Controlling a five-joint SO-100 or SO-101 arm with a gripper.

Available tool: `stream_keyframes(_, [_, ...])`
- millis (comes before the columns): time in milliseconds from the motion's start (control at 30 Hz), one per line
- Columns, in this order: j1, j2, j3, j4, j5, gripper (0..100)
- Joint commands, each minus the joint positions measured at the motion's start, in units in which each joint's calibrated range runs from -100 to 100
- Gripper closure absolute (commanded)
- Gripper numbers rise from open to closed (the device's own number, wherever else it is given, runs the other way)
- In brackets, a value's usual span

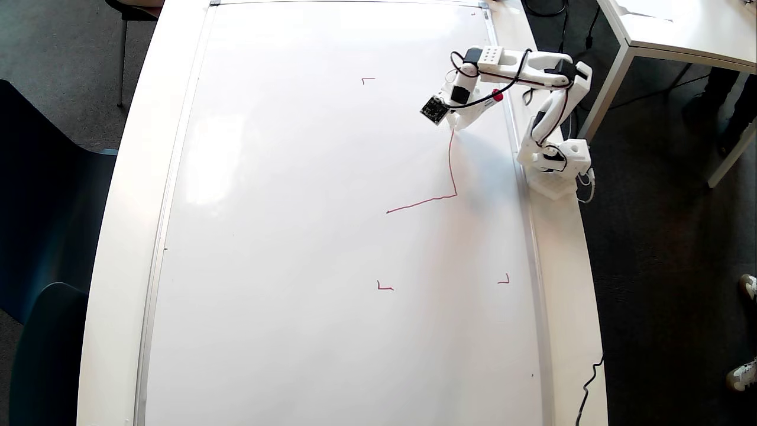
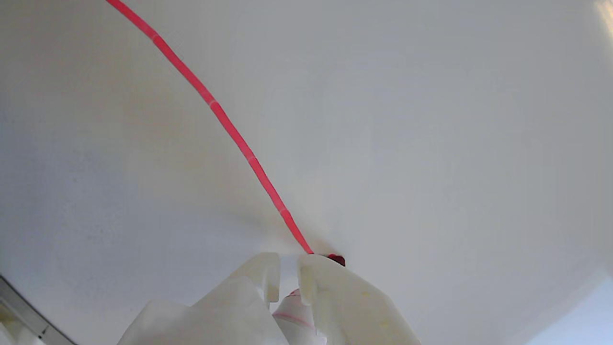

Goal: Draw on a whiteboard a robot head using a pen attached to the gripper

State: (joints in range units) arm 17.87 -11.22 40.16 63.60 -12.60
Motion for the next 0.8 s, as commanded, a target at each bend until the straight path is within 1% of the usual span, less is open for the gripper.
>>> stream_keyframes(0, [0.9, 0.6, -1.0, 0.2, -0.1, 99])
stream_keyframes(433, [7.1, 1.2, -4.3, -0.6, 0.4, 99])
stream_keyframes(533, [8.9, 1.3, -4.8, -0.8, 1.8, 99])
stream_keyframes(600, [10.2, 1.3, -4.8, -2.9, 2.1, 99])
stream_keyframes(767, [10.9, 1.4, -4.8, -4.6, 3.5, 99])
